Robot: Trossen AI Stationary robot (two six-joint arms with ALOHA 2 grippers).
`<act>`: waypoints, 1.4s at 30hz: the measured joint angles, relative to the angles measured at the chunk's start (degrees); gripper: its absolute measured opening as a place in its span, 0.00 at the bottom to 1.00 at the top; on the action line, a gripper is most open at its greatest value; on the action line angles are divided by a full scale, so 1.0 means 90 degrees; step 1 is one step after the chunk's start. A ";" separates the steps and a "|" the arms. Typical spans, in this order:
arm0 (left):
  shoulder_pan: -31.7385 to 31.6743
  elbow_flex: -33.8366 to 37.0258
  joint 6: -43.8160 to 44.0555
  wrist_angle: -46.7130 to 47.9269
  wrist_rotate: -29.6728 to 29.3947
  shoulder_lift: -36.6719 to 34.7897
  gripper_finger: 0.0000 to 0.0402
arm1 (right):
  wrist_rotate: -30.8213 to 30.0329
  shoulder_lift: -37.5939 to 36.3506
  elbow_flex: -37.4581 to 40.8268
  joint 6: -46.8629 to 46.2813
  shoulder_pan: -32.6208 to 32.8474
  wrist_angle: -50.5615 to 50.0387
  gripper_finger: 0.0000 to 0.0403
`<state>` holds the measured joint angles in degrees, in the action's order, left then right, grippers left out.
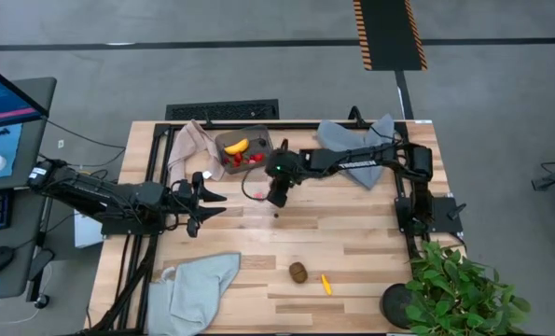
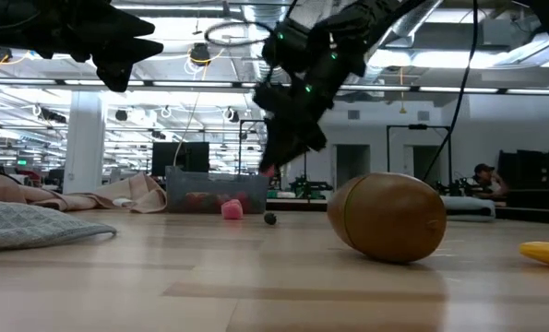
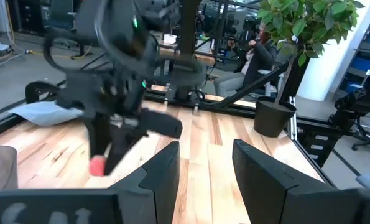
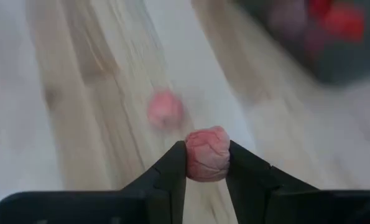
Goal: Pick and placing Produce into tupperware
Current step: Put the pink peach into the black bin, then put the blueberry into the black bin
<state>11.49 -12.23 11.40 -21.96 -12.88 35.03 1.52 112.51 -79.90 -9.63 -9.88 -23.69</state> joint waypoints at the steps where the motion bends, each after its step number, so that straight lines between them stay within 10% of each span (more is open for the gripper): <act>1: 0.0000 0.0000 0.0000 -0.0002 0.0000 0.0000 0.35 | 0.0002 -0.0002 -0.0121 0.0048 -0.0021 0.0015 0.30; 30: 0.0000 0.0000 -0.0046 -0.0097 0.0002 -0.0002 0.35 | 0.1999 0.1842 -0.3645 -0.0246 -0.1832 -0.0752 0.36; 42: 0.0000 0.0000 0.0023 -0.0040 0.0022 -0.0002 0.35 | 0.1996 0.2197 -0.4182 -0.0250 -0.1955 -0.0963 0.65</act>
<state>11.49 -12.23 11.61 -22.31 -12.69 35.00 19.49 132.28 -117.54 -11.88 -27.48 -32.36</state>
